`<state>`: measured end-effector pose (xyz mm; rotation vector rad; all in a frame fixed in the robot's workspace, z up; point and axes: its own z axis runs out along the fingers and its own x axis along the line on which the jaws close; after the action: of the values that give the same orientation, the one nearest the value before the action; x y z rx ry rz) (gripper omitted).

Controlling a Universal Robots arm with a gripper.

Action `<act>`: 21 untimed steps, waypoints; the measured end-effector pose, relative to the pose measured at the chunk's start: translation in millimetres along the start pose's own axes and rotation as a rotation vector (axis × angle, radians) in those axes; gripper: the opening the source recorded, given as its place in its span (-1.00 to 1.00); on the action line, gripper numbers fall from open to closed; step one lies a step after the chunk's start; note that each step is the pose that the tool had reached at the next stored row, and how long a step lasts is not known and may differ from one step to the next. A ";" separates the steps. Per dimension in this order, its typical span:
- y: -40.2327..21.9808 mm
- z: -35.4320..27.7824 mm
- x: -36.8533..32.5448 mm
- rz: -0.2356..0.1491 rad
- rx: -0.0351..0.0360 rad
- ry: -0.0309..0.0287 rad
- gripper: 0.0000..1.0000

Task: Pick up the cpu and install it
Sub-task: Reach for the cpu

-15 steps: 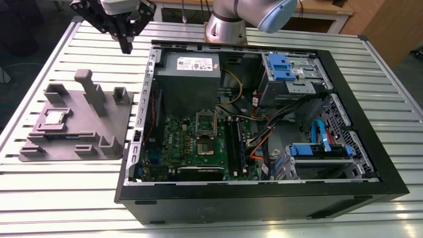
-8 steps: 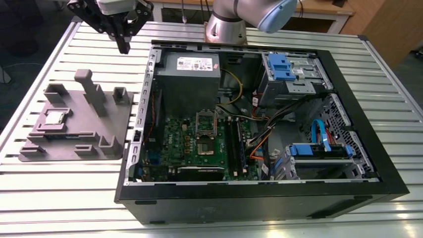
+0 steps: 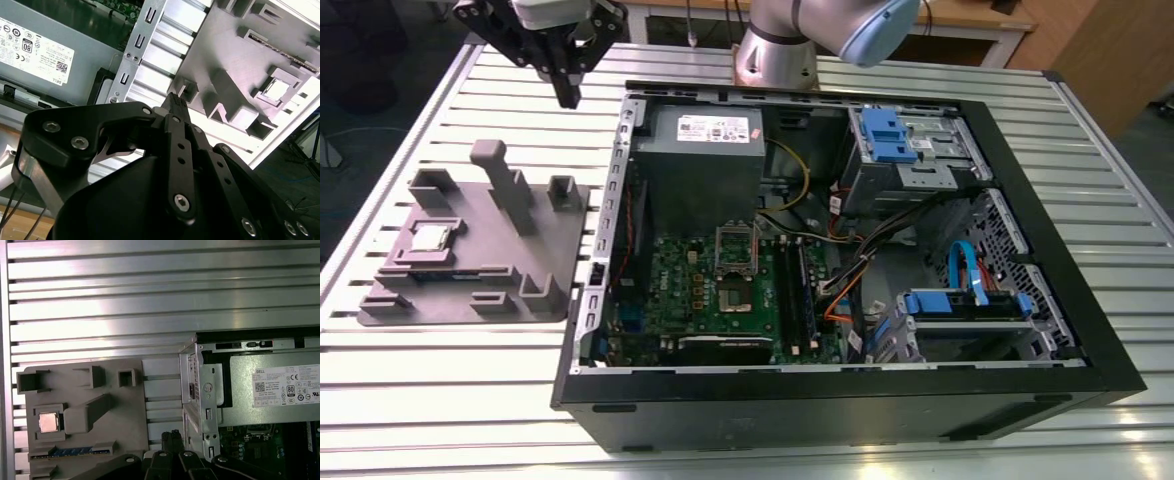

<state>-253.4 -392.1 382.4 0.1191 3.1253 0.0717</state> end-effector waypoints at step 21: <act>-2.3 1.5 29.9 -0.003 -0.0080 0.0201 -0.79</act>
<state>-283.4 -392.1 380.4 0.1139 3.1448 0.0859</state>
